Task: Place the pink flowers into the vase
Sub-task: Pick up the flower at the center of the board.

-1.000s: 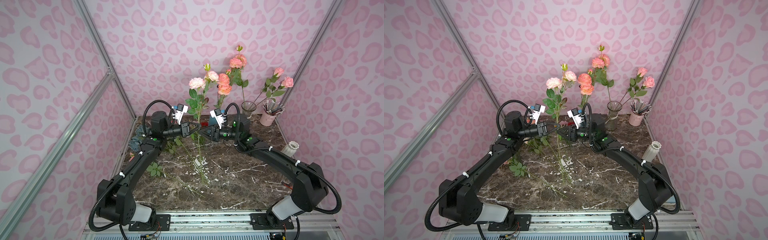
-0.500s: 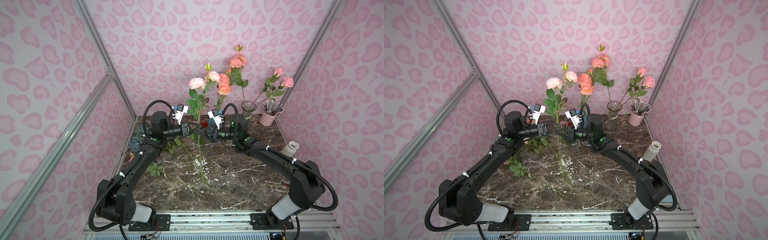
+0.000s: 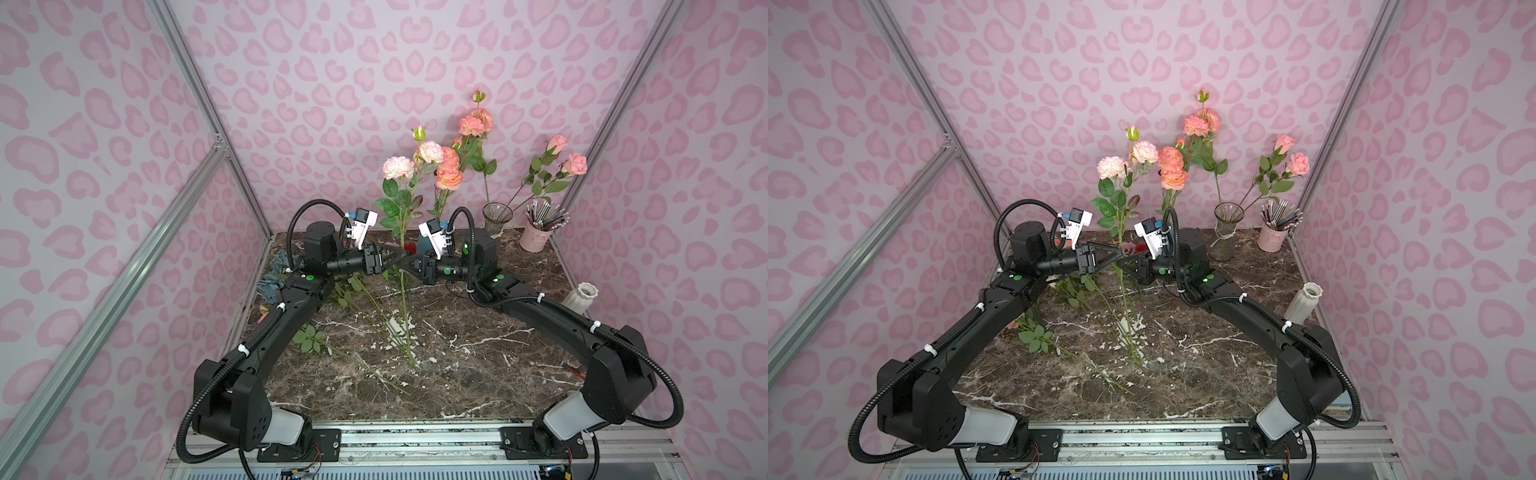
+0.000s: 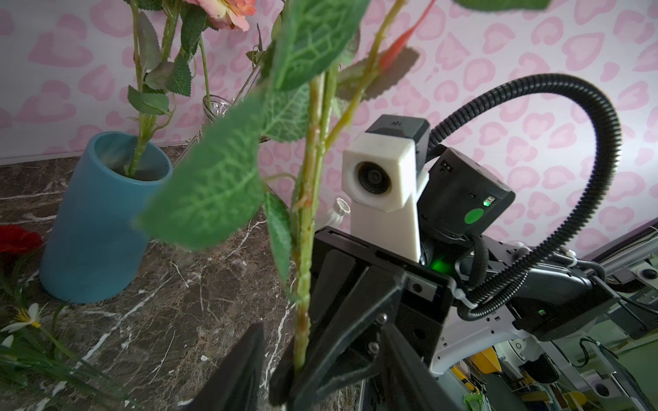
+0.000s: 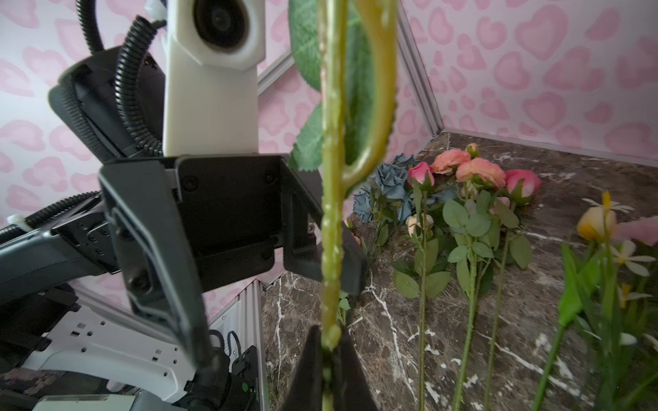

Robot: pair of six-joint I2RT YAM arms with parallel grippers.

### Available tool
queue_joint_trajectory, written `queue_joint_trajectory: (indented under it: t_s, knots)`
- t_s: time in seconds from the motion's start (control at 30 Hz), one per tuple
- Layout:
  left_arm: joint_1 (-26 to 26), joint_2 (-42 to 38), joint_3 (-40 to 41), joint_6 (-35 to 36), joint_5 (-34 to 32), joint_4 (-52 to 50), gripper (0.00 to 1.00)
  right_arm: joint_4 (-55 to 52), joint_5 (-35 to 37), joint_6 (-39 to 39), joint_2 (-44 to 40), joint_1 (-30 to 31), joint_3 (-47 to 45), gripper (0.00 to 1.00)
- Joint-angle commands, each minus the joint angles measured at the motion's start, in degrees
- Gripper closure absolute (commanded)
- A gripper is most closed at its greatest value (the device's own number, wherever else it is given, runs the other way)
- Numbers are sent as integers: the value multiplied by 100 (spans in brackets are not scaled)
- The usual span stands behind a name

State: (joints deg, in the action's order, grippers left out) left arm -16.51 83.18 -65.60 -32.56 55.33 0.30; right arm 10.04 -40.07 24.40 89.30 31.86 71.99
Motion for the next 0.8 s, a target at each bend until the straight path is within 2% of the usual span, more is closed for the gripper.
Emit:
queue_joint_trajectory:
  t_s: [0.0, 0.13, 0.27, 0.4, 0.67, 0.77]
  knots:
    - [7, 44, -142, 265, -313, -305, 43, -448, 655, -481, -121, 22, 148, 100]
    - [7, 105, -359, 504, -911, -926, 42, -813, 1188, -735, -226, 39, 116, 100]
    - [3, 289, -762, 728, -1886, -1864, 43, -999, 1695, -944, -348, 77, -19, 100]
    - [12, 279, -1007, 597, -2717, -2314, 43, -1255, 2306, -1194, -446, 165, -44, 100]
    - [318, -31, -504, 427, -4417, -2668, 44, -1497, 3469, -1547, -781, 351, -159, 100]
    - [613, 45, -219, 341, -4526, -2658, 45, -1426, 3839, -1597, -918, 408, -261, 100]
